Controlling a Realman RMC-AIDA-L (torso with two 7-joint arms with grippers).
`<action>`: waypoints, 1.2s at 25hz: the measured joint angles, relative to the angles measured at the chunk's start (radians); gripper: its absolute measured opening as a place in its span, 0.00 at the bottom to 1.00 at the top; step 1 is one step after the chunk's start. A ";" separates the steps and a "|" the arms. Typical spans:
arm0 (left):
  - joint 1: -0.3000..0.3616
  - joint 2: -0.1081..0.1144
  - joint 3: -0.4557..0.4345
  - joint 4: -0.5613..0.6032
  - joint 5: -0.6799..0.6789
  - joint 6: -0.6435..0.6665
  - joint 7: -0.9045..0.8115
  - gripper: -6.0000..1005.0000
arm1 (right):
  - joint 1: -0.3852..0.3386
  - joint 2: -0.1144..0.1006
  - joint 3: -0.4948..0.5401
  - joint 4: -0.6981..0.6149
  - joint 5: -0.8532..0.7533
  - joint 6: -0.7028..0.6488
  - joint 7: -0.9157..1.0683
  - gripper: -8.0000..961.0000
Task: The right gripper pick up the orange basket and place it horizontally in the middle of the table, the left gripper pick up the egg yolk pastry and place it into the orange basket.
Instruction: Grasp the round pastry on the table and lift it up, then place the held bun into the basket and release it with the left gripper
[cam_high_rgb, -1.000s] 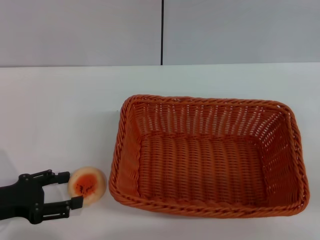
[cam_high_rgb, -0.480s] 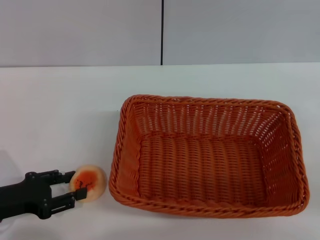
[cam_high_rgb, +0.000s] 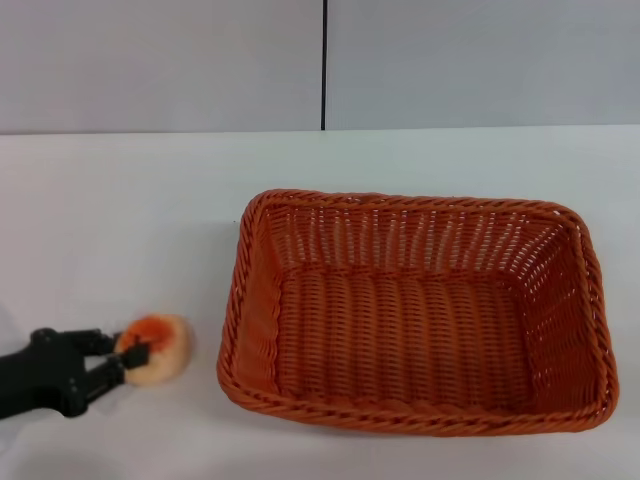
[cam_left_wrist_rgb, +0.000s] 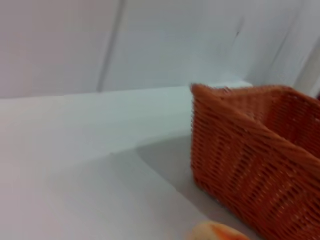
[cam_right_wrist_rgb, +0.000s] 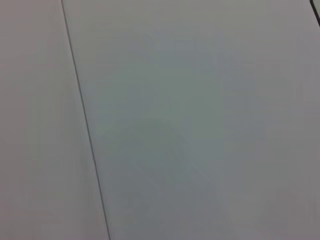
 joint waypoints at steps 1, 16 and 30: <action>0.001 0.000 -0.022 0.001 -0.001 0.002 0.001 0.28 | 0.001 0.000 0.001 0.002 0.000 0.000 -0.001 0.53; -0.072 0.022 -0.262 0.002 -0.238 0.331 0.017 0.14 | 0.012 0.001 -0.003 0.003 0.004 0.006 -0.003 0.53; -0.230 -0.014 0.074 -0.355 -0.261 0.182 0.308 0.11 | 0.026 0.003 -0.004 0.015 0.006 0.006 -0.002 0.54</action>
